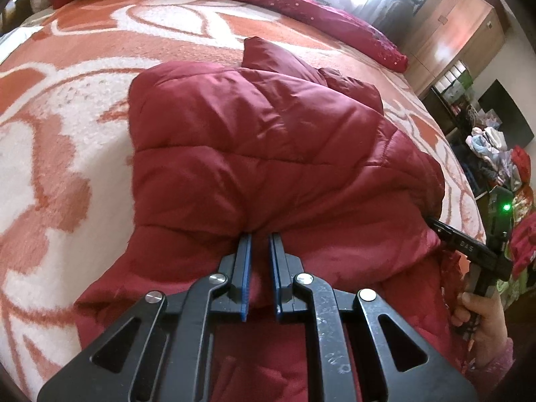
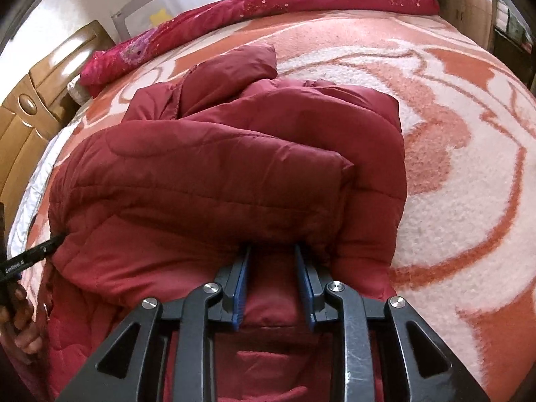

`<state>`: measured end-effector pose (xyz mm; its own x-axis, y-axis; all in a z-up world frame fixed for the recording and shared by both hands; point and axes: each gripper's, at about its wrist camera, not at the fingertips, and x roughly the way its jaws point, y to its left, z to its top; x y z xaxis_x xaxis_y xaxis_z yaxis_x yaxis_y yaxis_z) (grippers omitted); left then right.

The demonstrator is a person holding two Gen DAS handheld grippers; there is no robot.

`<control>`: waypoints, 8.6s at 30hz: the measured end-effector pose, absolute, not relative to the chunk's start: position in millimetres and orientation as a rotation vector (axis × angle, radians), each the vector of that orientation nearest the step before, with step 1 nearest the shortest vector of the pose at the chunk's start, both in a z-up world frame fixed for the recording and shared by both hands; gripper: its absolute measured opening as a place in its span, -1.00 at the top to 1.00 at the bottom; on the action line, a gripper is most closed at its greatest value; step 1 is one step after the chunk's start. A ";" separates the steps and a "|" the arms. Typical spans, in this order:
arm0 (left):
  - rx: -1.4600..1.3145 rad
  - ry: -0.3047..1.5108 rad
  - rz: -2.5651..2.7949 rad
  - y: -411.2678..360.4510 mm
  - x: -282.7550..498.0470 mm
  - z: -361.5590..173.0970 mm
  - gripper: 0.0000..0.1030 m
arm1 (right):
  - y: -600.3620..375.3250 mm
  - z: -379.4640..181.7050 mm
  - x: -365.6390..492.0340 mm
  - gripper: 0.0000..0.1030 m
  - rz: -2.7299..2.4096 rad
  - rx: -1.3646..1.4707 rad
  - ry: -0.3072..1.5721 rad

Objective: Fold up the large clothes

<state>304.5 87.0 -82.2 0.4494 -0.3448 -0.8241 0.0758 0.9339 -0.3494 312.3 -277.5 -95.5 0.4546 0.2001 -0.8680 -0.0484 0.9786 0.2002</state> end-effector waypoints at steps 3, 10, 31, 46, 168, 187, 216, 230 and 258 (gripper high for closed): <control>-0.243 1.066 -0.239 87.1 295.5 -73.2 0.81 | -277.5 -94.0 312.2 0.49 0.154 0.158 1.090; -0.169 1.030 -0.199 90.5 260.0 -53.8 0.81 | -284.8 -74.0 301.4 0.43 0.170 0.219 1.062; -0.299 1.035 -0.133 138.0 158.7 -48.9 -0.04 | -292.6 -24.7 164.3 -0.51 0.332 0.294 1.043; -0.328 1.068 -0.108 152.1 107.0 -61.9 -0.12 | -323.8 -30.2 93.3 -0.58 0.284 0.325 1.071; -0.481 0.852 -0.264 121.1 350.4 -4.8 0.60 | -362.0 -21.9 365.0 0.56 0.250 0.687 0.793; -0.506 0.816 -0.251 122.4 368.9 -11.4 0.02 | -353.8 -87.3 434.3 0.56 0.101 0.676 0.859; -0.125 0.954 -0.113 -1.5 364.0 -59.7 -0.14 | -305.3 -4.3 363.2 -0.32 0.281 0.452 0.772; -0.253 1.049 -0.120 35.8 394.1 -71.9 0.16 | -265.5 -85.9 450.8 -0.29 0.155 0.238 1.060; -0.505 0.971 -0.204 88.1 330.9 -52.5 0.12 | -278.6 -67.9 419.2 -0.33 0.197 0.292 0.972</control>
